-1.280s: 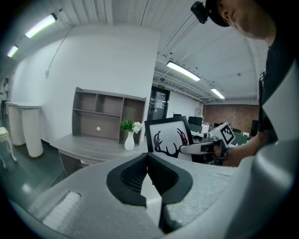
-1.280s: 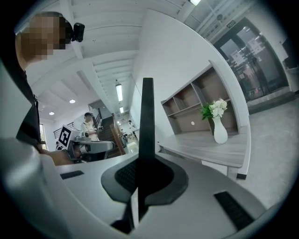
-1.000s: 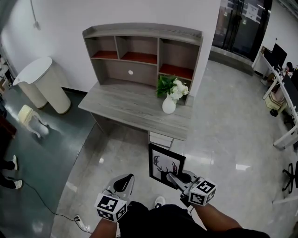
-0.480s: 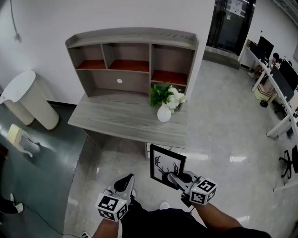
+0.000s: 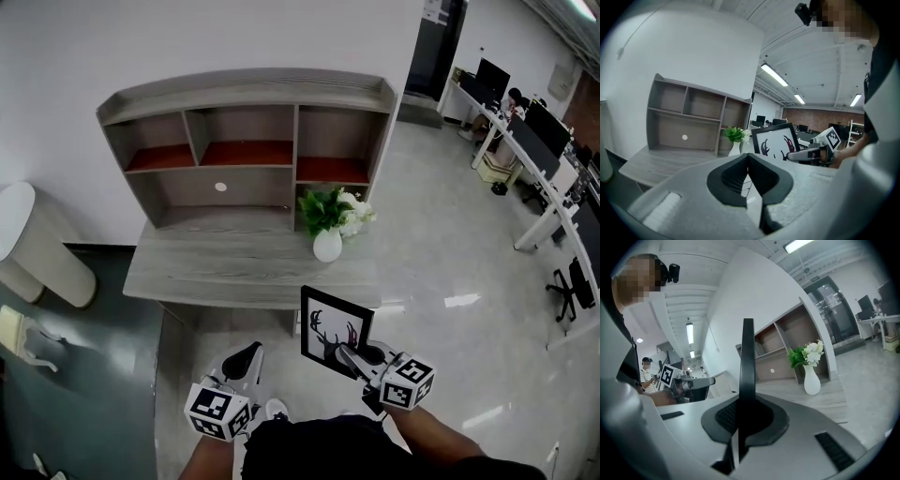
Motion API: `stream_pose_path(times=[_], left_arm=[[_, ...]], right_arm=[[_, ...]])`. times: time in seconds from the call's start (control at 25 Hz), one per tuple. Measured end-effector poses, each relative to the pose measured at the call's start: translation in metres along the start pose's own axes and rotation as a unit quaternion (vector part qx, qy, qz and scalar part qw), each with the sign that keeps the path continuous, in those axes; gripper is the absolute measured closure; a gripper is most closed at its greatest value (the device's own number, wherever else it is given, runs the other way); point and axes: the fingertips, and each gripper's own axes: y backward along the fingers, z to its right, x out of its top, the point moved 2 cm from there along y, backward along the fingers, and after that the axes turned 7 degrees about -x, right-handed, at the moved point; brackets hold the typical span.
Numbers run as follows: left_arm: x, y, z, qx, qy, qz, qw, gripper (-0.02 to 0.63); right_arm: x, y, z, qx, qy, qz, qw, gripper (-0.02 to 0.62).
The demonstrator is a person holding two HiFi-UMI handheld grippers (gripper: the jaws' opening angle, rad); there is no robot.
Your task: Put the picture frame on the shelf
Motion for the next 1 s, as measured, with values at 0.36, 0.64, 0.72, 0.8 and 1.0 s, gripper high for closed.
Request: stream_pose_path(times=[0.36,0.64,0.72,0.8,1.0], left_arm=[[-0.003,0.007,-0.05,-0.056,-0.013,-0.016,0.9982,0.597],[0.004,-0.007,-0.06,-0.085,-0.026,-0.02,0.9958,0.597],[0.005,-0.013,-0.063,-0.088,-0.024,-0.022,0.9956,0.597],[0.007,-0.017,-0.065,-0.091,-0.022,-0.024,0.9953,0.597],[0.01,-0.036,-0.079,-0.088,-0.026,-0.04,0.995,0.597]], right_arm=[[0.01,-0.017,-0.016,-0.072,-0.024,0.04,0.996,0.572],[0.023,-0.021,-0.014,-0.097,-0.026,0.053,0.994,0.572],[0.028,-0.026,-0.011,-0.1,-0.022,0.058,0.993,0.573],[0.033,-0.032,-0.006,-0.1,-0.021,0.062,0.993,0.573],[0.048,-0.052,0.016,-0.099,-0.032,0.075,0.992,0.572]])
